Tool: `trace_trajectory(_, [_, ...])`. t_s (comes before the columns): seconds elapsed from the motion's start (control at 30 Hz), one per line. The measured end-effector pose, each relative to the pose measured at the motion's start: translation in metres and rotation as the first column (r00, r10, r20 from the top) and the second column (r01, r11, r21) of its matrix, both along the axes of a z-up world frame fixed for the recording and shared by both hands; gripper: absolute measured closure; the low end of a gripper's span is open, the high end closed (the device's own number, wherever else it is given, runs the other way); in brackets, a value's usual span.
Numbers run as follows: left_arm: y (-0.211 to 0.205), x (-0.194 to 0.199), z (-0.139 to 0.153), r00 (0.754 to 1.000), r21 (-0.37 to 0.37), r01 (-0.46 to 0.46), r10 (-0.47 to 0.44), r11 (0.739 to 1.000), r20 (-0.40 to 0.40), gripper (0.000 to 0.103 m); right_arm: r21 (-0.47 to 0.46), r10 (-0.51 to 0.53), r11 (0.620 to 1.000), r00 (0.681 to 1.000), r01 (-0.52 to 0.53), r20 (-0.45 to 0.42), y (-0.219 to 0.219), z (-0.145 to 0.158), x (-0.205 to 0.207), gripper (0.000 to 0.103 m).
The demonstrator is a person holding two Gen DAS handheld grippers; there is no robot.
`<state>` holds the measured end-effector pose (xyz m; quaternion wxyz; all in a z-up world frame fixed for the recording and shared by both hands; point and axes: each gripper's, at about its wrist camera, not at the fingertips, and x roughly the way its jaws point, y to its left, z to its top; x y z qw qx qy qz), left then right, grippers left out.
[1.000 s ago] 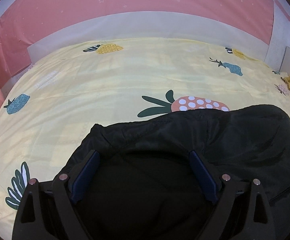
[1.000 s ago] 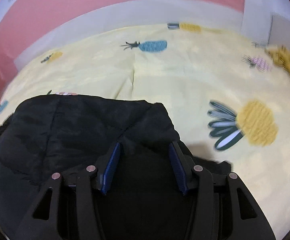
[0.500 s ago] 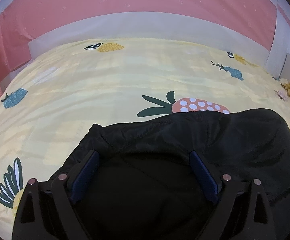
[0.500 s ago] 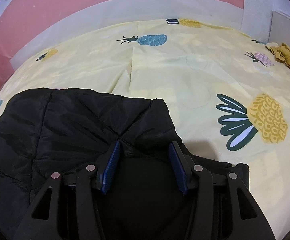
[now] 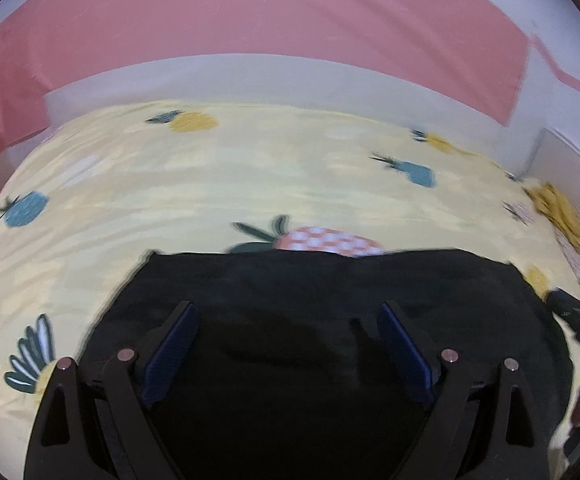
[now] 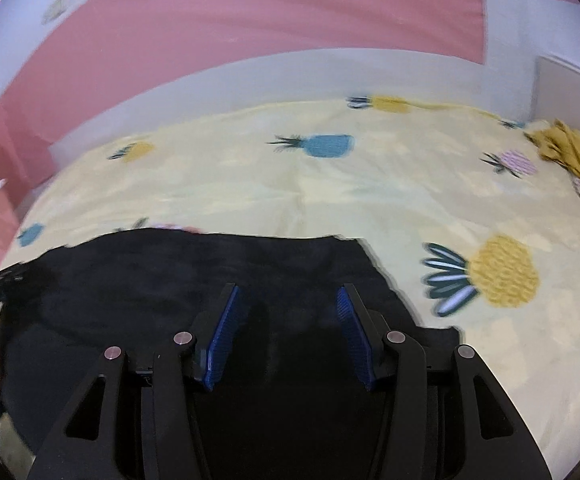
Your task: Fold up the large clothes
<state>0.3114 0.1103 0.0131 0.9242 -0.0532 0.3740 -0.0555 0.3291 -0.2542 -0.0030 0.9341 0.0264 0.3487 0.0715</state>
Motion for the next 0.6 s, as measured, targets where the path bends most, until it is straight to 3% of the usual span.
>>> trace_trajectory(0.1, [-0.028,-0.014,0.0,0.998,-0.032,0.064,-0.065,0.997,-0.019,0.011,0.0,0.019,1.0,0.998,-0.019,-0.059,0.022,-0.009,-0.005,0.053])
trace_trajectory(0.17, [-0.041,-0.029,-0.004,0.996,-0.041,0.088,-0.089,0.995,-0.02,0.011,0.017,0.015,1.0,0.999,-0.014,-0.052,0.025,-0.013,-0.022,0.053])
trace_trajectory(0.2, [-0.046,-0.035,-0.007,0.995,-0.028,0.1,-0.101,0.995,-0.015,0.011,0.008,0.02,1.0,0.999,-0.019,-0.041,0.027,-0.015,-0.029,0.053])
trace_trajectory(0.27, [-0.064,-0.038,-0.024,0.993,0.079,0.117,-0.116,0.99,-0.02,0.011,-0.043,0.031,0.999,0.998,-0.033,-0.049,0.034,-0.025,-0.03,0.053])
trace_trajectory(0.3, [-0.066,-0.036,-0.031,0.993,0.089,0.116,-0.114,0.989,-0.028,0.01,-0.056,0.039,0.998,0.997,-0.043,-0.065,0.036,-0.033,-0.025,0.053])
trace_trajectory(0.43, [-0.057,-0.018,-0.044,0.993,0.012,0.106,-0.105,0.994,-0.062,0.01,-0.034,0.053,0.998,0.996,-0.055,-0.067,0.032,-0.053,-0.009,0.051])
trace_trajectory(0.6, [-0.064,-0.016,-0.052,0.994,0.058,0.102,-0.099,0.993,-0.046,0.008,-0.038,0.045,0.998,0.997,-0.048,-0.063,0.036,-0.064,0.002,0.05])
